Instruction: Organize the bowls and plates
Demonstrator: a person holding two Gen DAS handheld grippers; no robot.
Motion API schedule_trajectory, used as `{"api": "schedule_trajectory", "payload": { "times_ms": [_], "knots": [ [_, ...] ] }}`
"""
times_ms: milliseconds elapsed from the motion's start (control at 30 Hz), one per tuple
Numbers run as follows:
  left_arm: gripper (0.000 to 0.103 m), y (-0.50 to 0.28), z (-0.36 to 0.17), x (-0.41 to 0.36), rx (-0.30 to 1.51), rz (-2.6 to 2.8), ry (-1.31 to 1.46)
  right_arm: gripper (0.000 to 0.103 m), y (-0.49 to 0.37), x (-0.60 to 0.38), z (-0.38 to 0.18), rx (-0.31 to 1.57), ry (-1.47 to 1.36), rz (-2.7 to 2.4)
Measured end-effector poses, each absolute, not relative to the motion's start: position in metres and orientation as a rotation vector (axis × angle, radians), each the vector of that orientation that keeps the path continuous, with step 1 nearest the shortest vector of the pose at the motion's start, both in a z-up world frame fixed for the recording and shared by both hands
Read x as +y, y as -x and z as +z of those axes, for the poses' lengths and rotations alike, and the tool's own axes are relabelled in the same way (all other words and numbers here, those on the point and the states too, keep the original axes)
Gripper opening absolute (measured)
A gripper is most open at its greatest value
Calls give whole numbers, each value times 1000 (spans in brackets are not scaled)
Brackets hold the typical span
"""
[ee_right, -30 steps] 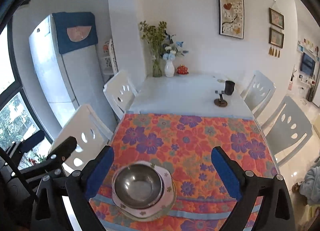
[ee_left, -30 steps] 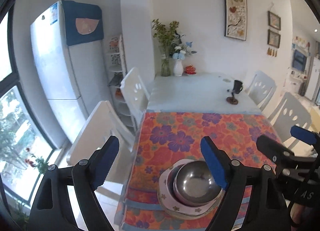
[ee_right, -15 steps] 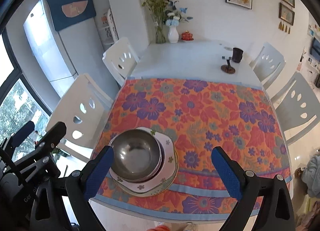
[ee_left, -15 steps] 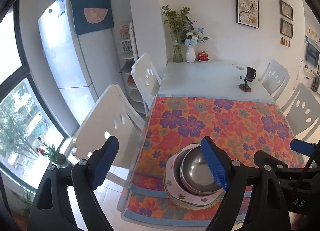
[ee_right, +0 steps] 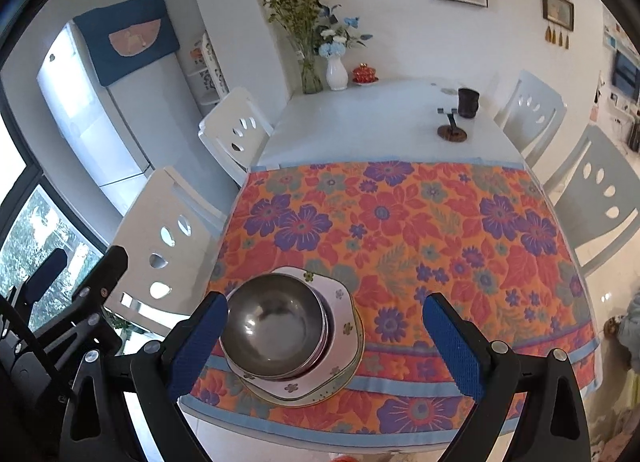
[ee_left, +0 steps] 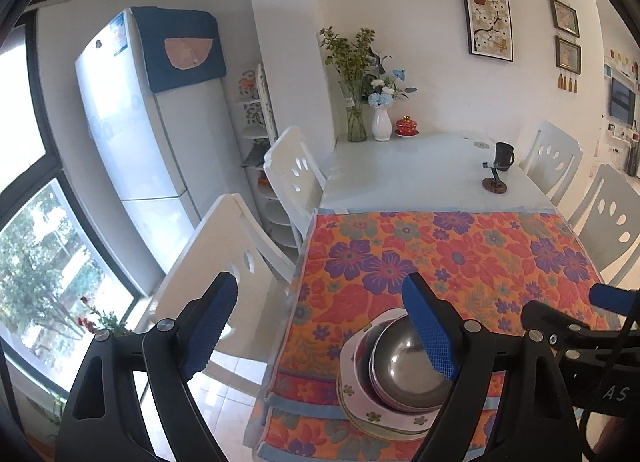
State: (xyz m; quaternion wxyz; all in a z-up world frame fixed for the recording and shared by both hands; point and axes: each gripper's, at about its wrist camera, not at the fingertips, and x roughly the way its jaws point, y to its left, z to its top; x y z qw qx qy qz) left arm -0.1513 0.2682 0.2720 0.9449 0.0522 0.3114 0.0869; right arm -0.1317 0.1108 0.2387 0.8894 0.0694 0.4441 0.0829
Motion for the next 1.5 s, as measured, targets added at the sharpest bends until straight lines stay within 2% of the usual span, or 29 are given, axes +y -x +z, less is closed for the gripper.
{"api": "schedule_trajectory", "payload": {
  "times_ms": [900, 1500],
  "knots": [
    [85, 146, 252, 296, 722, 167, -80, 97, 131, 141, 223, 943, -44, 177],
    [85, 151, 252, 295, 708, 163, -70, 97, 135, 136, 220, 952, -62, 160]
  ]
}}
